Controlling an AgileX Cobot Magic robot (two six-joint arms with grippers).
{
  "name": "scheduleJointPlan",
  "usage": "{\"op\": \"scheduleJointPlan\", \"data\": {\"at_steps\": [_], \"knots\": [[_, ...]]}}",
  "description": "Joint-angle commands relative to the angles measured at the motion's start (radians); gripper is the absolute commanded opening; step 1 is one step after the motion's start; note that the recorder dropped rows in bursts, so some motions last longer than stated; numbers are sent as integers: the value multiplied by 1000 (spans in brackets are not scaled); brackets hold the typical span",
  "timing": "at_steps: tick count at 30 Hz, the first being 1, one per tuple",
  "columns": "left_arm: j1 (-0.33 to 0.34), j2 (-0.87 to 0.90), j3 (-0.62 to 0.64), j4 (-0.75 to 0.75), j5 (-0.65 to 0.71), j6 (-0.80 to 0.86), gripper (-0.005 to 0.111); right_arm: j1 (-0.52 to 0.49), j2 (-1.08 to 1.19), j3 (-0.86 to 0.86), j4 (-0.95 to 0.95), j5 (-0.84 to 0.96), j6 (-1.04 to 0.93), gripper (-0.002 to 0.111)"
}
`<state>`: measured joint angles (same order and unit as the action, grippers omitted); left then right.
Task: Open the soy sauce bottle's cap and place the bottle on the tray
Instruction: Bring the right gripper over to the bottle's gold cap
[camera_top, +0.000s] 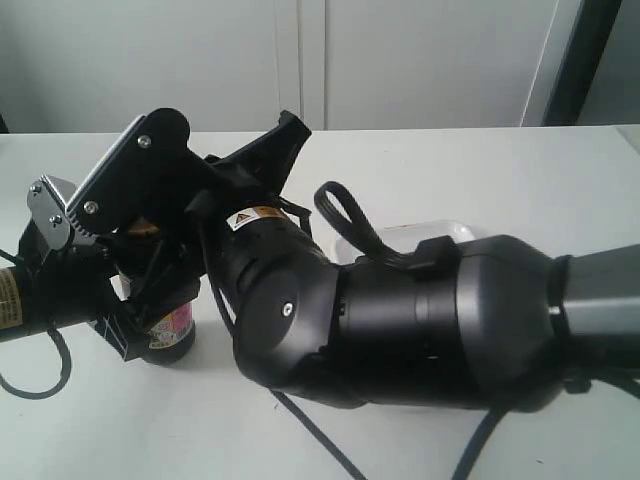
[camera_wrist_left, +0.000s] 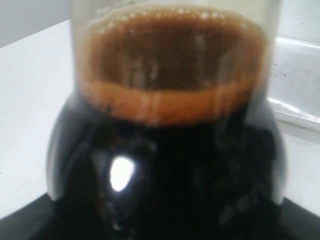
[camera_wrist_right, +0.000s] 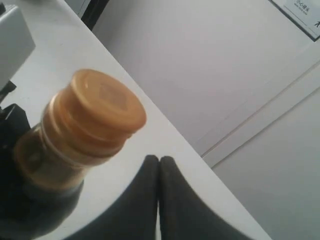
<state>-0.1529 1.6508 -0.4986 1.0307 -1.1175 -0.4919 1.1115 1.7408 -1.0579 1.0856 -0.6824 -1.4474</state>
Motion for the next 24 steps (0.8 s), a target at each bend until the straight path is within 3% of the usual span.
{"op": "scheduleJointPlan", "data": {"at_steps": [1, 24], "knots": [[-3, -4, -1, 27, 20, -1, 0, 4, 31, -28, 8, -18, -43, 0], [-3, -4, -1, 30, 20, -1, 0, 6, 108, -130, 93, -12, -145, 0]]}}
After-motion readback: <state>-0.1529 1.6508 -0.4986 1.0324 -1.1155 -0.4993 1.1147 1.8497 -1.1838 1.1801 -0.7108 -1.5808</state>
